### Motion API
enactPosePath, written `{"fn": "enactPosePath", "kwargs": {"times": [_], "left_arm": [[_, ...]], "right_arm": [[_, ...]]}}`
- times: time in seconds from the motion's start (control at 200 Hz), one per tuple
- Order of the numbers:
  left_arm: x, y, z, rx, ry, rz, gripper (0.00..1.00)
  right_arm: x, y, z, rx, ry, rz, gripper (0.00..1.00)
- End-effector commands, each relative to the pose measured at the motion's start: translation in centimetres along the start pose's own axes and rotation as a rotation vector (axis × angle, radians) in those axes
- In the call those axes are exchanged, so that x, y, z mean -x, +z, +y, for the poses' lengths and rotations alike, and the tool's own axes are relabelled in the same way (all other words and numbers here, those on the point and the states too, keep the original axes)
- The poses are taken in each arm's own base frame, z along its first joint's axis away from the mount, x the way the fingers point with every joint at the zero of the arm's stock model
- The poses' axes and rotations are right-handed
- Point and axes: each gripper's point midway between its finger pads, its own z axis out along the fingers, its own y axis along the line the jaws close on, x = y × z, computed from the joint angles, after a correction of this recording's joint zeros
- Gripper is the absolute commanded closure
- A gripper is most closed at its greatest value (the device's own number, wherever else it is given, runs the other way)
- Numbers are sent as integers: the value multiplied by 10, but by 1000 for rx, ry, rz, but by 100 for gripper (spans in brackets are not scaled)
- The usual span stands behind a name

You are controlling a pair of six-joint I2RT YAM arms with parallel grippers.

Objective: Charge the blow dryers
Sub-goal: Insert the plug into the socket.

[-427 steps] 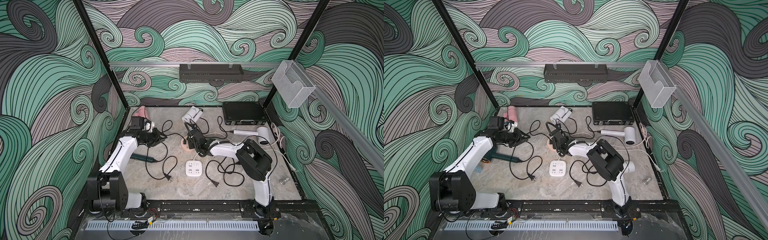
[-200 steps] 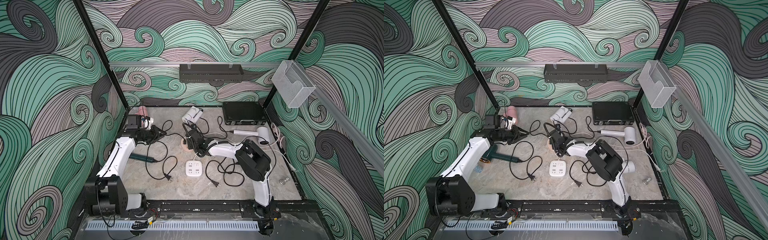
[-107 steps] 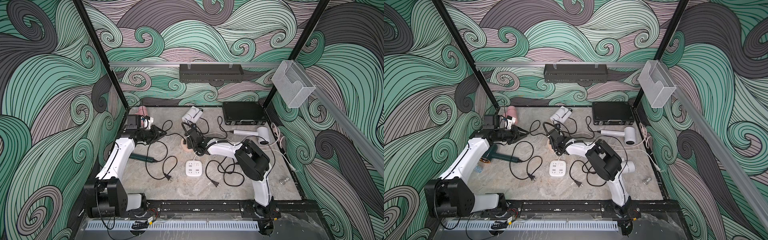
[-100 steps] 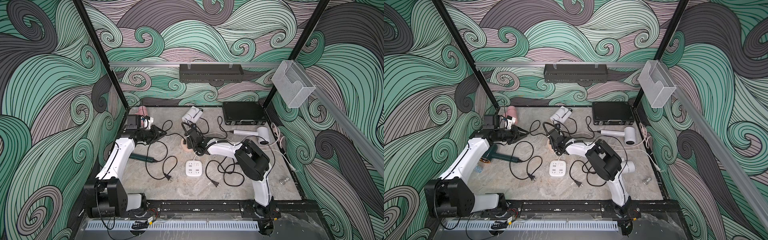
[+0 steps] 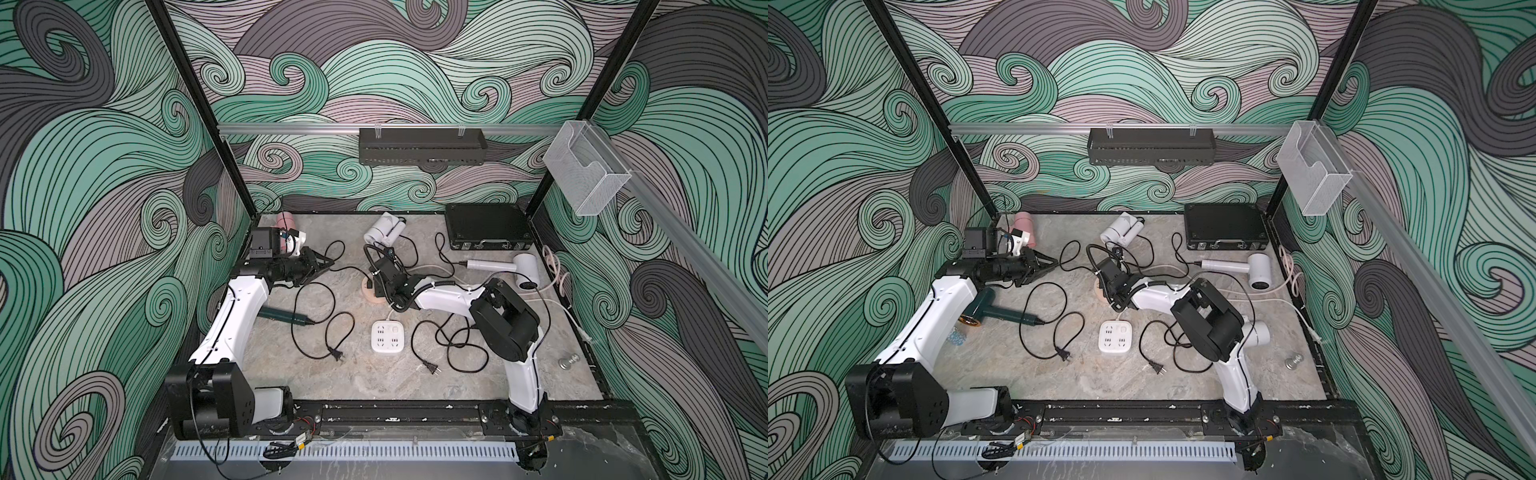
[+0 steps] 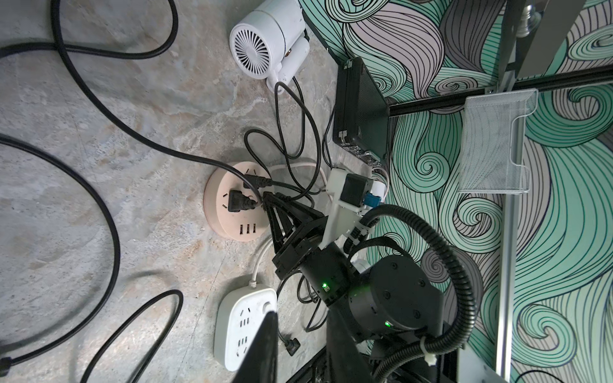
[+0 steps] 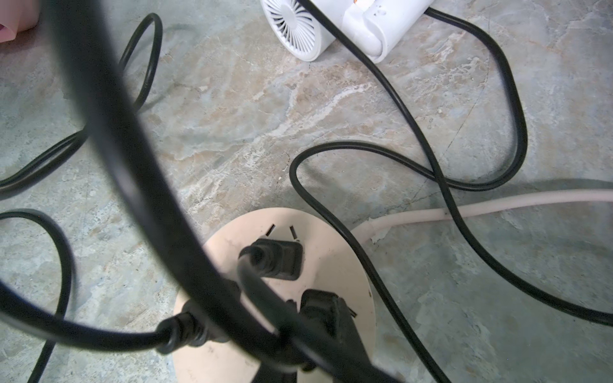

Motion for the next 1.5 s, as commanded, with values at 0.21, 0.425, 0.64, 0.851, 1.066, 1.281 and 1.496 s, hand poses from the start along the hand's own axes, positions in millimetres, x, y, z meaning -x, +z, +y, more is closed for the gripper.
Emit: {"fn": "enactPosePath", "kwargs": {"times": [0.21,0.425,0.64,0.851,1.066,1.281,1.496], "left_arm": [[0,-4,-6,-19,-43,9,75],[-1,-6,-2,-3,-29,-11,75],[-3,-14,-2,19,-14,-38,75],[-7,-16,1,37,-15,-41,75],[-9,-14,5,47,-20,-23,74],[-14,-14,3,34,-26,8,75],[-14,-12,5,42,-21,18,74]], "right_arm": [[-199,-1,-38,-85,-166,618,100],[-212,-11,-32,6,-158,659,100],[-203,-6,-34,-35,-199,692,100],[-177,-4,-64,-184,-83,602,100],[-143,1,-74,-278,-60,467,100],[-120,17,-73,-308,-58,440,100],[-92,22,-79,-298,-45,404,100]]}}
